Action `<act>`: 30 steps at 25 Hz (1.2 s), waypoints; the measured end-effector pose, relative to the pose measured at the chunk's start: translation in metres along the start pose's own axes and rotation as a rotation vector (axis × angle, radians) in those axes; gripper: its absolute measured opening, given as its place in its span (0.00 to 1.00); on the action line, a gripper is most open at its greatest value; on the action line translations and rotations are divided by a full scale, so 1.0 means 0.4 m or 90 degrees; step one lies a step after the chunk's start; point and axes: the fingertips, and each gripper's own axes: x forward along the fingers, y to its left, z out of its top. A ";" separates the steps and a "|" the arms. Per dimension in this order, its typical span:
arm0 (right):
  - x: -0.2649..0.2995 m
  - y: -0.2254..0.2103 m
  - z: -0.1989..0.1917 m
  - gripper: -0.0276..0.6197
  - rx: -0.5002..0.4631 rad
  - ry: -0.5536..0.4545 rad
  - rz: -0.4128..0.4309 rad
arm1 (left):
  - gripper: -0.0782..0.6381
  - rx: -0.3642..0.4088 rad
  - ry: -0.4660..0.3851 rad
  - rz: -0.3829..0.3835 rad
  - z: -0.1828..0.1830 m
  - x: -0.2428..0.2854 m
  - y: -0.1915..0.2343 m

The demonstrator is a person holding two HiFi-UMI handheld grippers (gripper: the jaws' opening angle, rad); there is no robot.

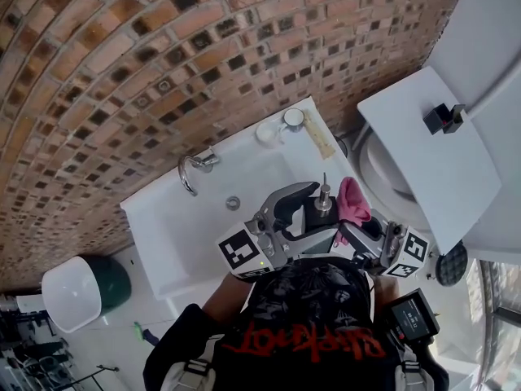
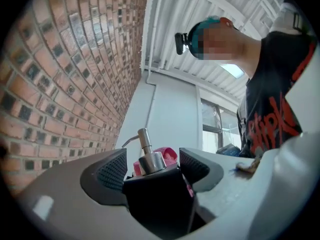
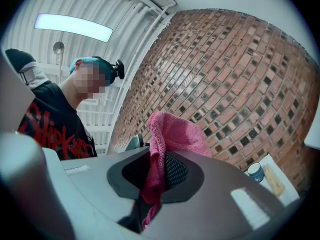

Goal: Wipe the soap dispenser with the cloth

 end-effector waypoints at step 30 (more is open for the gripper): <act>-0.067 -0.044 -0.056 0.10 0.000 0.025 -0.132 | 0.56 0.086 0.129 -0.056 -0.186 0.001 -0.031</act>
